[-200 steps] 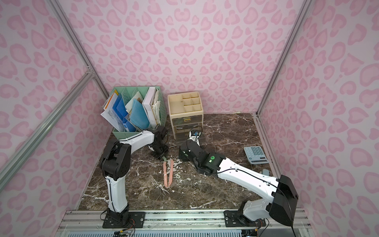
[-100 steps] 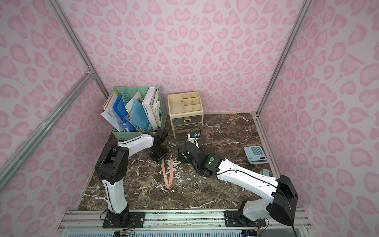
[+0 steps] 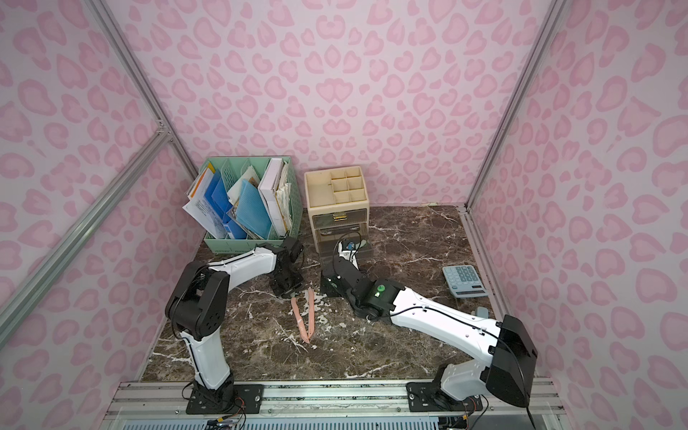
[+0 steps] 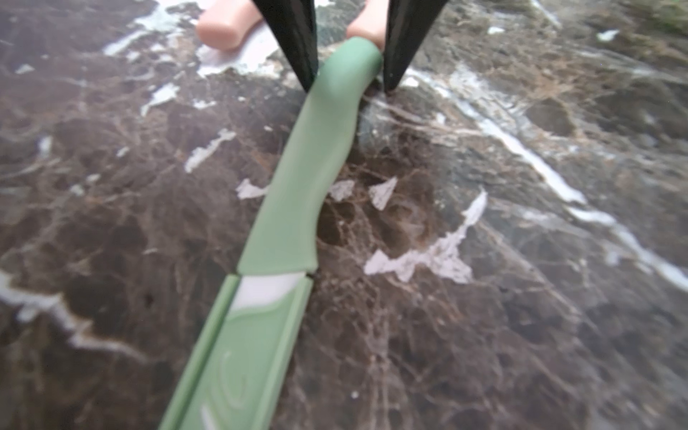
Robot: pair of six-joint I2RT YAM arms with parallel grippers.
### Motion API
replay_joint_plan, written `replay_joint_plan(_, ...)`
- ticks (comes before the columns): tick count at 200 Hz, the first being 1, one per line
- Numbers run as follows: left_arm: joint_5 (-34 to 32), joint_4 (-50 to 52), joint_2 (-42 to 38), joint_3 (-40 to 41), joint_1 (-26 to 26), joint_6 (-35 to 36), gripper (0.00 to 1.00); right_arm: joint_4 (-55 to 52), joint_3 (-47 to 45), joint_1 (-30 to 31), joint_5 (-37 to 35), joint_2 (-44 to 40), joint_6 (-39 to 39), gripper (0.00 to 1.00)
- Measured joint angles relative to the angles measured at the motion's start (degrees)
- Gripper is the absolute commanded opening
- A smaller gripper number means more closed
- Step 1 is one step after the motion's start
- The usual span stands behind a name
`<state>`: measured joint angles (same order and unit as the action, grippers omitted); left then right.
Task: Place the fruit knives into the drawer by color
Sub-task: Adjust the fruit knife at the center of the board.
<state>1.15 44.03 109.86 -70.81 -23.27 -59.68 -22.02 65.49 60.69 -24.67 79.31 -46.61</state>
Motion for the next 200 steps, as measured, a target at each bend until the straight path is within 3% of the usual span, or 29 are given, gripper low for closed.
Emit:
replay_joint_plan(117, -5.3, 0.2, -9.7, 10.5, -0.1, 5.2, 0.36, 0.3, 0.3, 0.0, 1.2, 0.9, 1.7, 0.84)
replay_joint_plan(165, -8.0, 4.1, -18.9, 7.5, -0.4, 15.5, 0.59, 0.6, 0.1, -0.6, 1.6, 0.5, 2.1, 0.84)
replay_joint_plan(200, -6.3, 3.1, -17.5, 2.9, -0.4, 25.3, 0.77, 0.8, -0.3, -1.1, 1.9, 0.0, 2.4, 0.84)
